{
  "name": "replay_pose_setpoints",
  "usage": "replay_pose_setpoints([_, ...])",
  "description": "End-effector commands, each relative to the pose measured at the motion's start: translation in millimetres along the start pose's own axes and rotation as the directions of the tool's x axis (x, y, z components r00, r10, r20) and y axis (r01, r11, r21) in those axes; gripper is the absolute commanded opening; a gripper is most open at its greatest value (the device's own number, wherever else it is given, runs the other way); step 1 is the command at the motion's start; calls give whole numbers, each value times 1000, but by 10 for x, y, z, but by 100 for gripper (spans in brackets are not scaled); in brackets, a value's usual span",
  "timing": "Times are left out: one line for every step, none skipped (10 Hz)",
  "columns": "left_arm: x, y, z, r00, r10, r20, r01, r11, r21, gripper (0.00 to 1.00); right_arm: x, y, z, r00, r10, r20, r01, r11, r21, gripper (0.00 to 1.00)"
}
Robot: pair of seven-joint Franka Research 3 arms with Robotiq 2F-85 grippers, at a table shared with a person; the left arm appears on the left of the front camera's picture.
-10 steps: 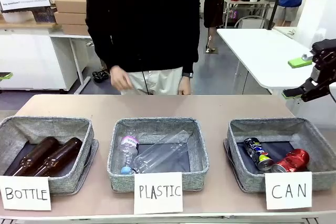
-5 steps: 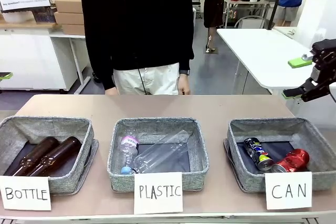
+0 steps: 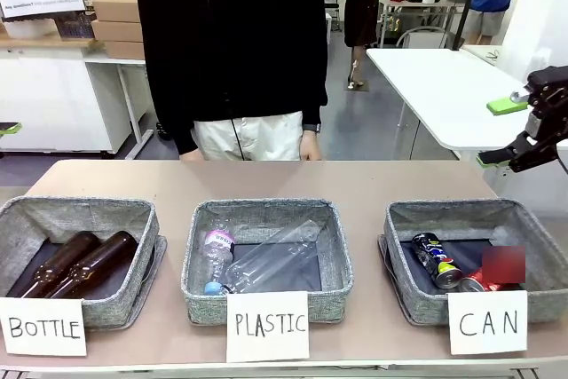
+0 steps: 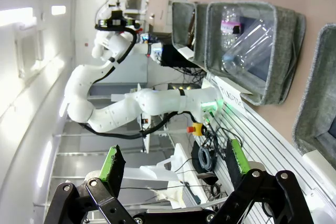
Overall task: Sort the can waste into the basket.
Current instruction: Pick up the can waste from the table and place it in the right Fabric basket.
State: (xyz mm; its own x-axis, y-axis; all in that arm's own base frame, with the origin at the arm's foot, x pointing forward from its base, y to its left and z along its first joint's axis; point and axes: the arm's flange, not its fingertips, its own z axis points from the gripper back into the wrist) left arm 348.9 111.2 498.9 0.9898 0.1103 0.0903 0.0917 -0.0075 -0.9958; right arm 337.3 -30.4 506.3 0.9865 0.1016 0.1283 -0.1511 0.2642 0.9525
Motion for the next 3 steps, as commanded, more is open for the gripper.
replay_pose_setpoints([5, -42, -21, 1000, 9, 12, -9, 1000, -13, 100, 12, -6, 46, 1000, 26, -12, -26, 1000, 0, 100])
replay_pose_setpoints([5, -42, -21, 1000, 9, 12, -9, 1000, -13, 100, 12, -6, 46, 1000, 26, -12, -26, 1000, 0, 100])
replay_pose_setpoints([5, -42, -21, 1000, 9, 12, -9, 1000, -13, 100, 12, -6, 46, 1000, 26, -12, -26, 1000, 0, 100])
